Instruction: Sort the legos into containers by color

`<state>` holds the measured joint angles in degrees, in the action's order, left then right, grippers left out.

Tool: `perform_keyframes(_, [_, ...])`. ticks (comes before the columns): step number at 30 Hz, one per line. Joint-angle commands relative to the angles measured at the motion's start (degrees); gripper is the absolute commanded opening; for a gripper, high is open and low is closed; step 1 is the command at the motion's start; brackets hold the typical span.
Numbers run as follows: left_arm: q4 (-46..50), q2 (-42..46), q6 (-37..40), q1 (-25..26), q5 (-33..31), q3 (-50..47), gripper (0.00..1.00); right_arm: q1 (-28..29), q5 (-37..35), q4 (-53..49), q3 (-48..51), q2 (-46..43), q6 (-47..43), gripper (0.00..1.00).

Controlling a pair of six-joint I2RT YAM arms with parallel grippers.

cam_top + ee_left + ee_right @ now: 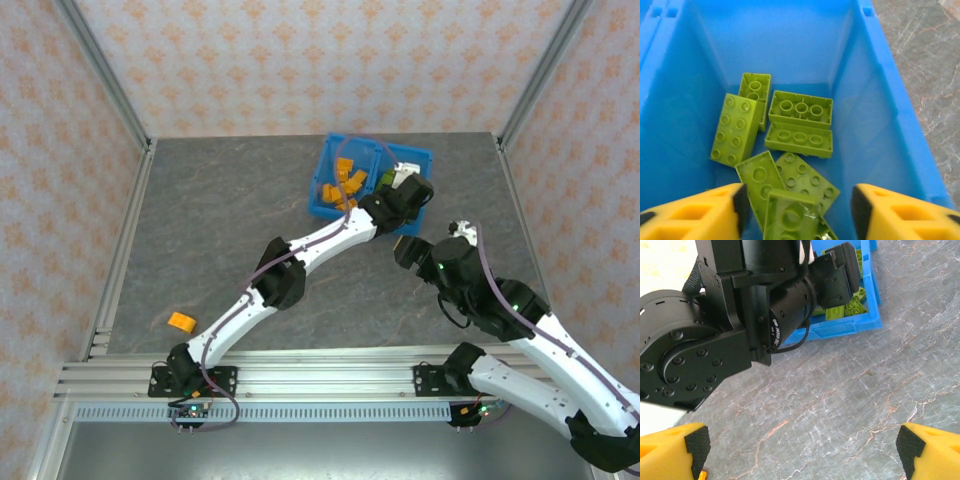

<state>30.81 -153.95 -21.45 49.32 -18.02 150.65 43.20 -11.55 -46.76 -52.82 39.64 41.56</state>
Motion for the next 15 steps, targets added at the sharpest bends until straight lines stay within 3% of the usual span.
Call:
perform_keyframes(1, [1.82,4.62,1.18,-0.54,0.03,4.06,0.65,0.31,0.32,-1.8,0.26,-0.71,-0.21,0.97])
perform_keyframes(4, [5.37,10.72,0.05,-0.5,1.09,1.78,0.66,0.31,0.51,-1.68,0.0,-0.71,-0.78,0.97])
perform_keyframes(6, [6.39,18.36,-0.38,-0.54,0.91,-4.9,0.66,0.31,1.04,-1.39,-0.22,-0.53,-1.42,0.97])
perform_keyframes(11, [-4.32,48.34,0.54,-1.68,0.64,-40.89,0.68,0.31,5.23,1.42,-0.35,3.63,-3.29,0.95])
perform_keyframes(15, [4.05,69.11,1.71,-2.8,-3.1,-59.38,0.75,2.71,11.51,7.57,-1.26,13.03,-4.21,0.93])
